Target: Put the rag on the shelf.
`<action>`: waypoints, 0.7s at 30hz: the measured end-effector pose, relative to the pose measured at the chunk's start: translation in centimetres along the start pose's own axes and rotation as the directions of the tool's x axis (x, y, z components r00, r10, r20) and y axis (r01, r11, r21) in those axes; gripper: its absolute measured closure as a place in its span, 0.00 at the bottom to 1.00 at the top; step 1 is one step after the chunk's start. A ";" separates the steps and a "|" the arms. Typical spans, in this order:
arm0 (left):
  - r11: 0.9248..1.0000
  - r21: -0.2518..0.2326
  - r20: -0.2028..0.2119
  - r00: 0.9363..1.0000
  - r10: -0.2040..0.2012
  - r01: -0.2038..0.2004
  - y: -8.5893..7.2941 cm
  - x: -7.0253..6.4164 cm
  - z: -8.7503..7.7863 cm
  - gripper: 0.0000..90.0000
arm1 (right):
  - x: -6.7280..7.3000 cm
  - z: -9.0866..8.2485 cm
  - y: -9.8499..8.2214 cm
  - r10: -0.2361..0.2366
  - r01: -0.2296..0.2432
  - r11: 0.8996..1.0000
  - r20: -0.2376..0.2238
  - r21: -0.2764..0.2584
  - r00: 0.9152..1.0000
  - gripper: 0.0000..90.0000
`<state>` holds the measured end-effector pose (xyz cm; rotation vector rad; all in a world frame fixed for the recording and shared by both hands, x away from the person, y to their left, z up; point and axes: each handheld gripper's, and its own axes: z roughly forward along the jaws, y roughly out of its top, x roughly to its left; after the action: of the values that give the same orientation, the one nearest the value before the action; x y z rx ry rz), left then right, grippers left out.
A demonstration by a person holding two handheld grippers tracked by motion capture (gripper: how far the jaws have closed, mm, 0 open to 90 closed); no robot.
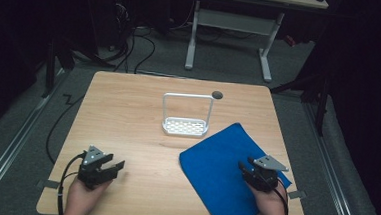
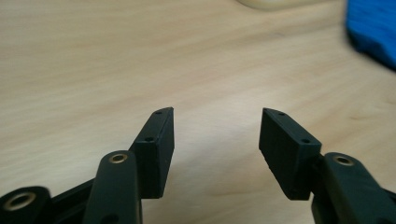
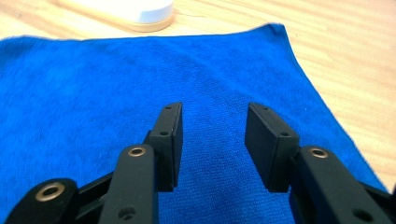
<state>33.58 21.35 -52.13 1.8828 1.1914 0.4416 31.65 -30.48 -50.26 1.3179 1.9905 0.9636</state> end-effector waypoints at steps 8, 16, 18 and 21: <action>0.999 -0.005 0.052 0.998 -0.046 0.046 -0.1 0.3 0.5 0.51 | 0.3 0.1 0.0 0.000 0.000 1.000 -0.028 -0.005 1.000 0.66; 0.999 -0.009 0.057 0.998 -0.037 0.038 -0.1 0.0 0.5 0.50 | 2.2 0.6 0.1 -0.061 0.064 0.998 -0.153 0.019 0.986 1.00; 0.999 -0.007 0.058 0.997 -0.041 0.042 -0.1 0.0 0.6 0.50 | 3.3 0.8 0.3 -0.105 0.116 0.992 -0.196 0.044 0.975 1.00; 0.999 -0.007 0.060 0.997 -0.042 0.043 -0.1 -0.1 0.5 0.50 | 4.5 1.2 0.3 -0.149 0.168 0.984 -0.247 0.057 0.958 1.00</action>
<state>33.79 21.07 -52.51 1.8476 1.1857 0.3637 31.10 -25.94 -50.96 1.1025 2.3001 1.0192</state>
